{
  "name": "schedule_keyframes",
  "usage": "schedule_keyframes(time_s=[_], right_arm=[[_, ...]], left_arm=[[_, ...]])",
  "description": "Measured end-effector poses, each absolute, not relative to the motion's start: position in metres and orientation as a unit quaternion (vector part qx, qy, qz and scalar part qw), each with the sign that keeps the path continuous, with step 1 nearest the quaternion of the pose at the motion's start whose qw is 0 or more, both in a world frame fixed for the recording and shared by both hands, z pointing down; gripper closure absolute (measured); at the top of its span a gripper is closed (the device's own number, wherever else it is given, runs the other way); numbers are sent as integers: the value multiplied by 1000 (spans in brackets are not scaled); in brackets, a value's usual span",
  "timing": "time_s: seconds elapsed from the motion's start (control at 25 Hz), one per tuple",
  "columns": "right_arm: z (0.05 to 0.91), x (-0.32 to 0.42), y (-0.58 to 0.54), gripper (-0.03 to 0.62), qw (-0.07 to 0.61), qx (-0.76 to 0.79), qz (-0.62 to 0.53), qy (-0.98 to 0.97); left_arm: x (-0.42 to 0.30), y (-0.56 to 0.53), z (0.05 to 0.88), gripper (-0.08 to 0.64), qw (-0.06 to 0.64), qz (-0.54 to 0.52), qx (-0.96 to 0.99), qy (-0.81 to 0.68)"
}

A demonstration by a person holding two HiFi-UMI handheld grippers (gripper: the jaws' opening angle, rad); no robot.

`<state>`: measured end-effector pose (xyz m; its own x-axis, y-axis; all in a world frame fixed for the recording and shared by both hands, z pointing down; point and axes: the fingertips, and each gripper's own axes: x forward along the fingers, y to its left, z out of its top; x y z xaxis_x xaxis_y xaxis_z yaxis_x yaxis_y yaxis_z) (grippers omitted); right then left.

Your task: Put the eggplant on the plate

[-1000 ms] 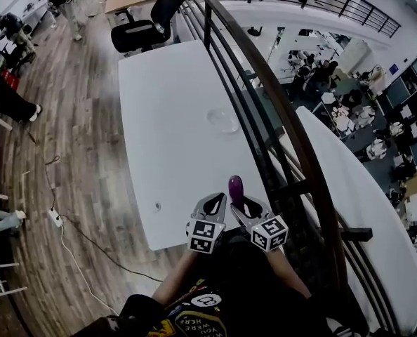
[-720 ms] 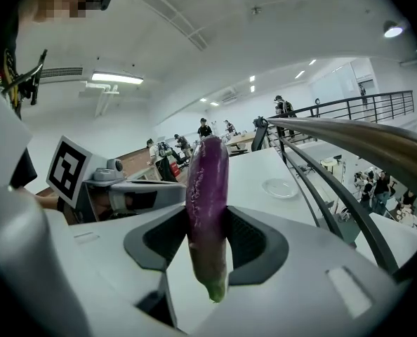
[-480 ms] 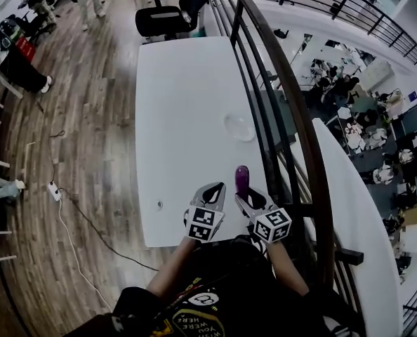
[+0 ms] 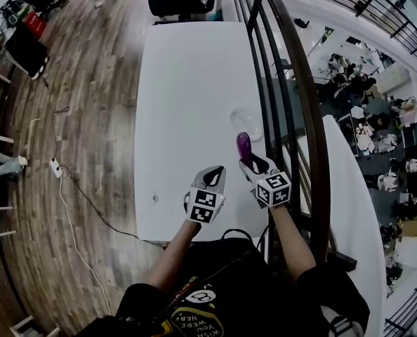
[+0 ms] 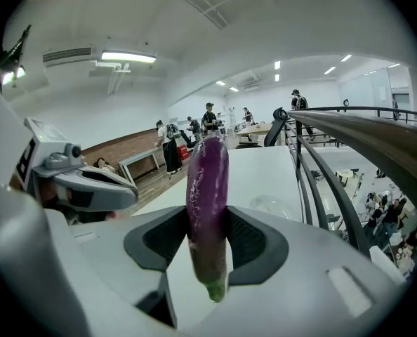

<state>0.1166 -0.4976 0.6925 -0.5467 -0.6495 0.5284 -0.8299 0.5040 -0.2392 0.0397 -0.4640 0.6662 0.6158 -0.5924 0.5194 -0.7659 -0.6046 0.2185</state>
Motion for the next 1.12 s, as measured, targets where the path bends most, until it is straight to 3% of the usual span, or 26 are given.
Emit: schedule_keyframes(time_s=[0.76,1.12], right_arm=[[855,176,-639,413,459,376,190,-782],[868,174,-651,413,509,361,170,-763]], left_arm=[[27,-499,716,555,267,234,831,-428],[38,-484,677,555,264,201,838,-434]])
